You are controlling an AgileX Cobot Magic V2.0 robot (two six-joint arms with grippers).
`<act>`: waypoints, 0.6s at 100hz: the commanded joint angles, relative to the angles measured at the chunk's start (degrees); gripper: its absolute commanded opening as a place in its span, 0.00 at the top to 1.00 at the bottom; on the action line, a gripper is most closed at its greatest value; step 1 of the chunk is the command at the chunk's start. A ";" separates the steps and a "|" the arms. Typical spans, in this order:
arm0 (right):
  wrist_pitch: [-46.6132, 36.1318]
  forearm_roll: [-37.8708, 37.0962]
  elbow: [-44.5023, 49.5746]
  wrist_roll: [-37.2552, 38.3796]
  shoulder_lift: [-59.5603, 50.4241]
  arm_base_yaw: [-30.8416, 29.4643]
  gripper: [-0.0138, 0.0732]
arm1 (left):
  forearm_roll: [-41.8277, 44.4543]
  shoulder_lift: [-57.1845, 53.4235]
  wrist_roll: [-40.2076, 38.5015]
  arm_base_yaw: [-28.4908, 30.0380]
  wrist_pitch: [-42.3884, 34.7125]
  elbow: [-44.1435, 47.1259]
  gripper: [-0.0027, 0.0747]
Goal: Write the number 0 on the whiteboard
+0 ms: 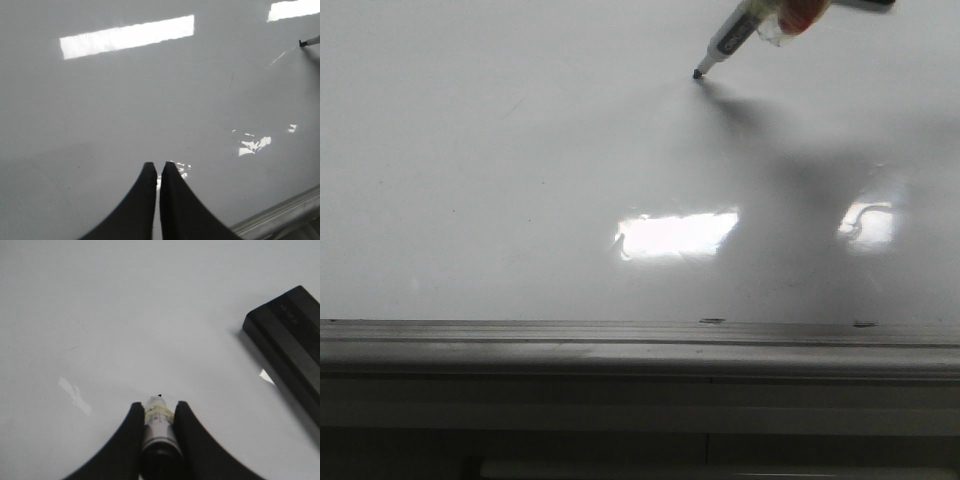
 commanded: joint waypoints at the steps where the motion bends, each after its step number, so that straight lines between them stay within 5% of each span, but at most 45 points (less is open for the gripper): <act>1: -1.05 -0.61 -1.78 -0.45 -0.33 -0.17 0.90 | -2.67 0.08 -0.33 0.02 -3.04 -2.17 0.99; 60: 14.04 -0.61 -2.46 -0.19 -0.66 -0.17 0.90 | -2.84 0.08 -0.33 0.02 0.96 -2.17 0.99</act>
